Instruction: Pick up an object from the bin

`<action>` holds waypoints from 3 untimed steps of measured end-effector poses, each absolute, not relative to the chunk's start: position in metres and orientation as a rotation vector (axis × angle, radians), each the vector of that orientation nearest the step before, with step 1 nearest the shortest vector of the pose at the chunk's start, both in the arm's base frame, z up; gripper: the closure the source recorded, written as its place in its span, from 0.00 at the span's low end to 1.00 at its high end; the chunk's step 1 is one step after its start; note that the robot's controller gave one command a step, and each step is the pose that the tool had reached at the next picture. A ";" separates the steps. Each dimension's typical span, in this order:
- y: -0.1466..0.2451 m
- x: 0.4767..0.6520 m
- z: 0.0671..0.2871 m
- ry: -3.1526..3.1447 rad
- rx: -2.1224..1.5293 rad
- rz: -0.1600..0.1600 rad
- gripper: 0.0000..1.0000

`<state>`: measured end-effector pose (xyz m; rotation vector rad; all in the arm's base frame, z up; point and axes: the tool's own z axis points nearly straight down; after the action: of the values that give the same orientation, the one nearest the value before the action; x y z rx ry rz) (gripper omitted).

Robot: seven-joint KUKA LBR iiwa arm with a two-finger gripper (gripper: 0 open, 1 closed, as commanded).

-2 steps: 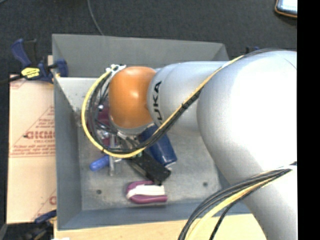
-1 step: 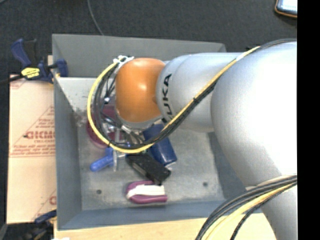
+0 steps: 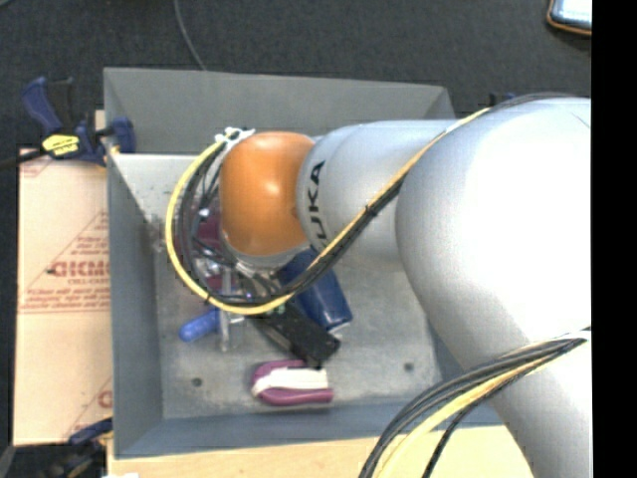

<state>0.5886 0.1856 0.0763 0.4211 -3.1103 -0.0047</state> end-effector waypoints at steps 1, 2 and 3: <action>0.173 0.580 0.072 -3.107 0.539 -0.003 0.00; 0.184 0.591 0.080 -3.122 0.443 -0.009 1.00; 0.184 0.591 0.080 -3.122 0.443 -0.009 1.00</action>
Offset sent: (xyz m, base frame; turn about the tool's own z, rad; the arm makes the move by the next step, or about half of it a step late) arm -0.0013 -0.0018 -0.0002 -0.0146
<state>0.5908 0.1837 0.0796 0.4429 -3.1218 -0.0093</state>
